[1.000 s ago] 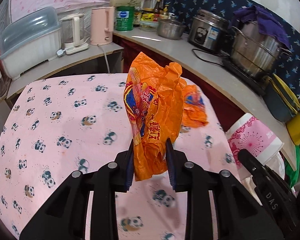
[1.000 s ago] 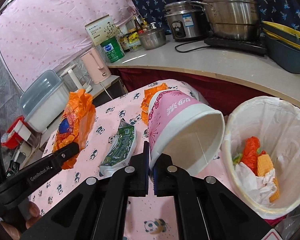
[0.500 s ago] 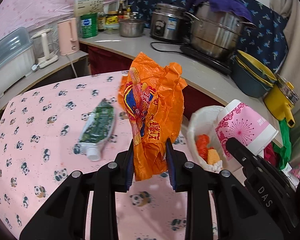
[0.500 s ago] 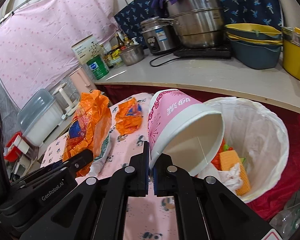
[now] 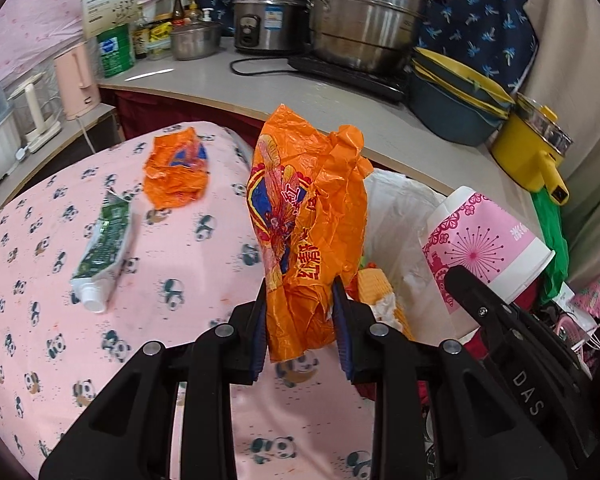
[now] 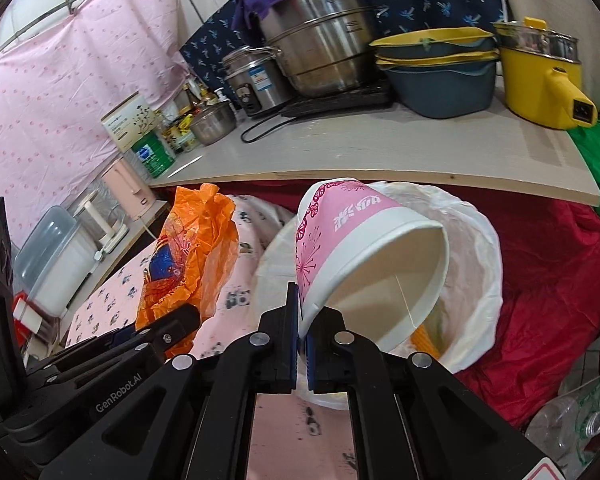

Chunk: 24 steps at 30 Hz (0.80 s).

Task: Collect trash
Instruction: 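Carry the orange wrapper and pink cup over the bin and open both grippers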

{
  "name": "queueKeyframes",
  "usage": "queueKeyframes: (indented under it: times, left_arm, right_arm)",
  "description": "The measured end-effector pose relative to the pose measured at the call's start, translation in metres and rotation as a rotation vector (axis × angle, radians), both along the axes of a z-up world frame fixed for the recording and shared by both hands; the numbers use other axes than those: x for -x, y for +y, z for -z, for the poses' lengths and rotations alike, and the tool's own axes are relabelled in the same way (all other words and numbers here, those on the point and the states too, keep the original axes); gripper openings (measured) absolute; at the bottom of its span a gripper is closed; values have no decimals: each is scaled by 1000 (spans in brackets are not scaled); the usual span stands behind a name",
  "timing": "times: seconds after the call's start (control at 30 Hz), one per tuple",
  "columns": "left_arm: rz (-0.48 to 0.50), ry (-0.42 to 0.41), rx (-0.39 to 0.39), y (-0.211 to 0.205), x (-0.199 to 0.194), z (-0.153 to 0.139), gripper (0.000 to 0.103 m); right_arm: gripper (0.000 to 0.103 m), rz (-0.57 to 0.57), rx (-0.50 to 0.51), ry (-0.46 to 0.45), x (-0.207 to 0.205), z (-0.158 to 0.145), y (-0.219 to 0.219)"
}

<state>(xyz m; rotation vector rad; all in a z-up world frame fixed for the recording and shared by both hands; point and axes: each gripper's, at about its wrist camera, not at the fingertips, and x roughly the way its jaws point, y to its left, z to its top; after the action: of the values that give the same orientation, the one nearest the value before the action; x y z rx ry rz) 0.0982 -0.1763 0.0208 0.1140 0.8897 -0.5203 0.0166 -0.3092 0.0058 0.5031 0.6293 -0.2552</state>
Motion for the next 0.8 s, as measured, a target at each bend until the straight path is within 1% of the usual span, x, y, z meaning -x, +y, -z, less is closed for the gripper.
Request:
queueKeyframes:
  times: [0.2,0.4,0.43,0.47,0.57,0.67,0.8]
  left_arm:
    - [56,36,-14,-30,2,15,28]
    - [101,52,-15,-52,3,25,34]
    - [103,50,-15,-55,2,26,40]
    - [101,47,-16,-56,2,26,48]
    - [94,33,-8,-57,2,26,58]
    - [78,32,-9,-54,-2,26,63]
    - [48,28,-12,-47,-8,24,63]
  right_arm:
    - [3,45,-10,12,10,9,-23]
    - [3,80,-21,18,15,15,-41]
    - [3,83,-22,20,15,16,-43]
    - [3,85,-22,22,15,17,-44]
    - [4,87,-23,28,13,19,-46]
    - [4,86,-25,32,11,20,-46]
    - [4,78,-26,36,7,23,-46]
